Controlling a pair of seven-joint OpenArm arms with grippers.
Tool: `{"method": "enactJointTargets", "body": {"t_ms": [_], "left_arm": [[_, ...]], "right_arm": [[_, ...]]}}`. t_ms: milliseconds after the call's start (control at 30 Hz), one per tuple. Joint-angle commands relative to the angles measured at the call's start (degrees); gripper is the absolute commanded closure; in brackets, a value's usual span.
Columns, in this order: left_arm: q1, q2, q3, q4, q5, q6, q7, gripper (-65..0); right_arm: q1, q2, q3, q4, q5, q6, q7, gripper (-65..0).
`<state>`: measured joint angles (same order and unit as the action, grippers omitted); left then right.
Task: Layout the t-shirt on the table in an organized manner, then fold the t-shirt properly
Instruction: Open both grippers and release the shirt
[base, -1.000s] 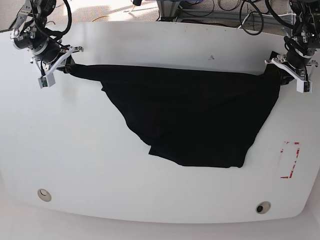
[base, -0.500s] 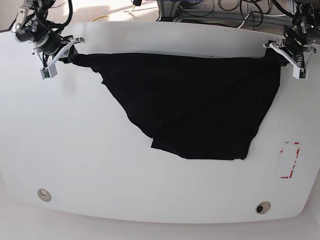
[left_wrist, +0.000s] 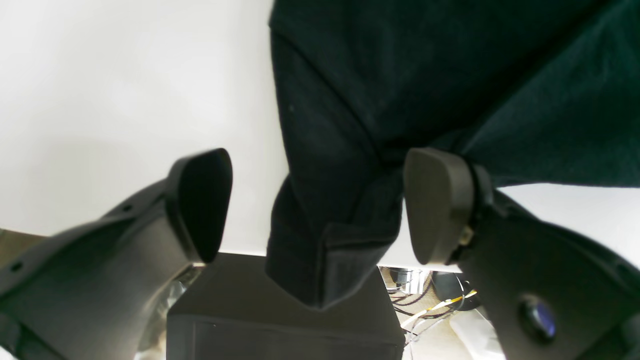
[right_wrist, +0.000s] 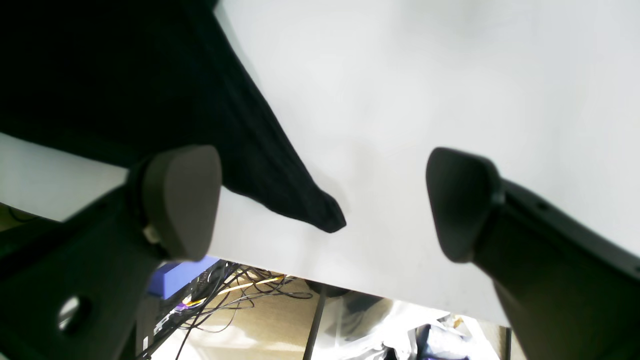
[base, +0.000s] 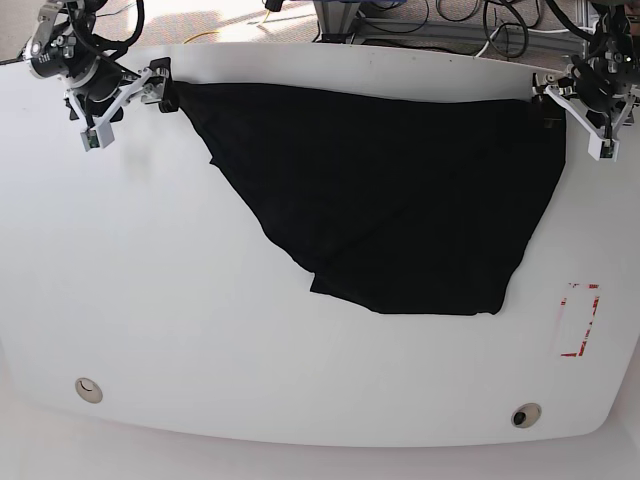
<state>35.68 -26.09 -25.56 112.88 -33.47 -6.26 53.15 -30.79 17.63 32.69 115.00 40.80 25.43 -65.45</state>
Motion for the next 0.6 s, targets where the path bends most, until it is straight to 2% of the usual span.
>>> {"method": "enactJointTargets", "body": {"t_ms": [0,233,400,567], "left_arm": [[-1.35,-0.86,-0.5,0.83,-0.24,0.06,-0.79,-51.2],[-4.6,-1.03,-4.2,0.83,-0.15,-0.02,-0.79,-51.4],[-9.18,-4.11,-5.69,0.75,-0.15,-0.02,-0.71,-51.4],[-14.45,-4.81,-5.87,0.75,-0.06,-0.02,-0.71,-51.4]], "right_arm": [[0.24,0.97,0.59,0.91,0.65,0.2,1.23,-62.8],[4.37,0.97,0.5,1.0,0.74,0.28,1.41,-62.8],[9.73,0.7,0.15,0.82,0.83,0.28,1.32,-62.8],[16.76,0.61,-3.81,0.65,0.83,0.28,1.23,-62.8]]}}
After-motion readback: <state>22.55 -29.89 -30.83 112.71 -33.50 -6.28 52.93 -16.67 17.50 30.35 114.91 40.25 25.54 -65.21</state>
